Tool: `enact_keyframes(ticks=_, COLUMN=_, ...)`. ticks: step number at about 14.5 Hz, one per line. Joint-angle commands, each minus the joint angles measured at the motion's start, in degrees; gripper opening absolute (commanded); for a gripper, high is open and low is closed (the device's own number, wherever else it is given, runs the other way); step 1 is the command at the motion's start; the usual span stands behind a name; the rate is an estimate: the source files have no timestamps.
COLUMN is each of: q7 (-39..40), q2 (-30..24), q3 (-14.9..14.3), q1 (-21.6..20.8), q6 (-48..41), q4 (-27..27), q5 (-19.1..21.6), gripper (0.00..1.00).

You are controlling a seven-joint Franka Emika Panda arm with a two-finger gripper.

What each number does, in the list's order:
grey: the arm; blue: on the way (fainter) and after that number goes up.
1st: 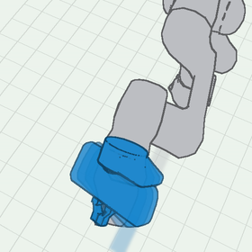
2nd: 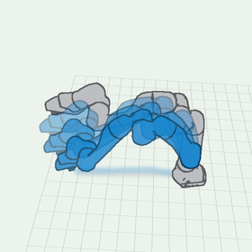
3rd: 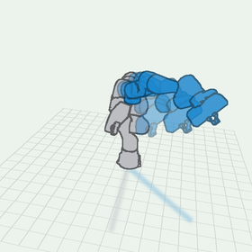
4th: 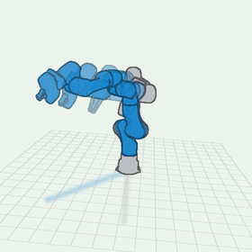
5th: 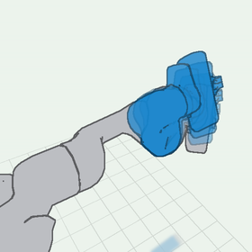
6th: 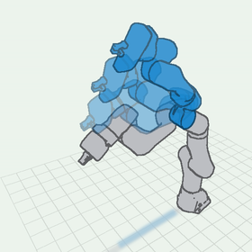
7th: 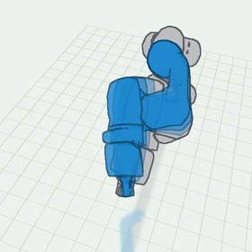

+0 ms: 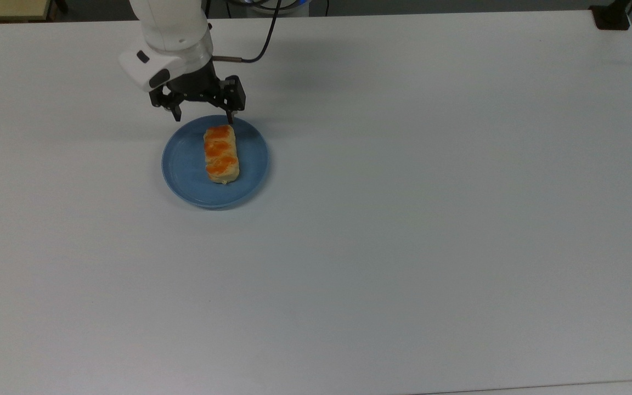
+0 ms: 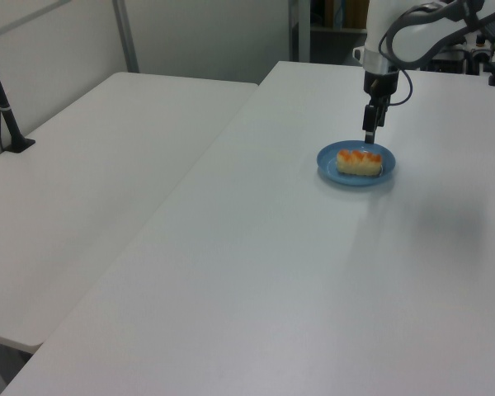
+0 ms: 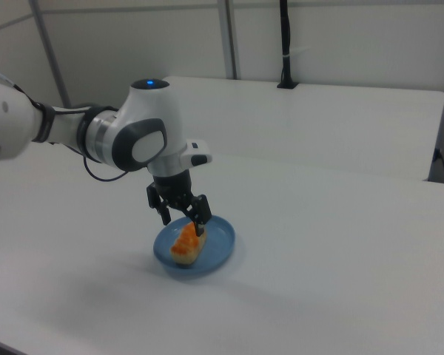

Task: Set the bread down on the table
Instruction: 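Move the gripper down over the bread on the blue plate, then close the gripper on the orange-topped bread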

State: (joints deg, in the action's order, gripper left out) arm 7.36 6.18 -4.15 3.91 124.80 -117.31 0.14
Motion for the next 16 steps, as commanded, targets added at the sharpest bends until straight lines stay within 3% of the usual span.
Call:
enact_keyframes(ticks=1, q7=0.9, q2=2.6, q3=-0.3, q1=-1.4, q6=3.8, q4=-0.4, q5=0.1, gripper=1.0)
enact_keyframes(ticks=7, q7=0.5, q2=6.4, q3=0.5, q1=-1.7, q6=7.2, q4=-0.4, q5=0.0, gripper=0.97)
enact_keyframes(ticks=8, q7=0.6, q2=7.5, q3=0.5, q1=-1.8, q6=8.0, q4=-0.4, q5=-0.4, gripper=0.8)
enact_keyframes(ticks=9, q7=0.4, q2=8.4, q3=1.1, q1=-2.1, q6=8.2, q4=-0.2, q5=-0.6, gripper=0.43)
enact_keyframes(ticks=10, q7=0.4, q2=8.3, q3=1.3, q1=-1.9, q6=8.2, q4=0.0, q5=-0.6, gripper=0.29)
enact_keyframes(ticks=11, q7=0.4, q2=8.0, q3=1.3, q1=-1.6, q6=7.8, q4=0.8, q5=-0.6, gripper=0.19)
enact_keyframes(ticks=16, q7=1.1, q2=7.6, q3=1.2, q1=-0.2, q6=6.0, q4=4.5, q5=-0.6, gripper=0.05)
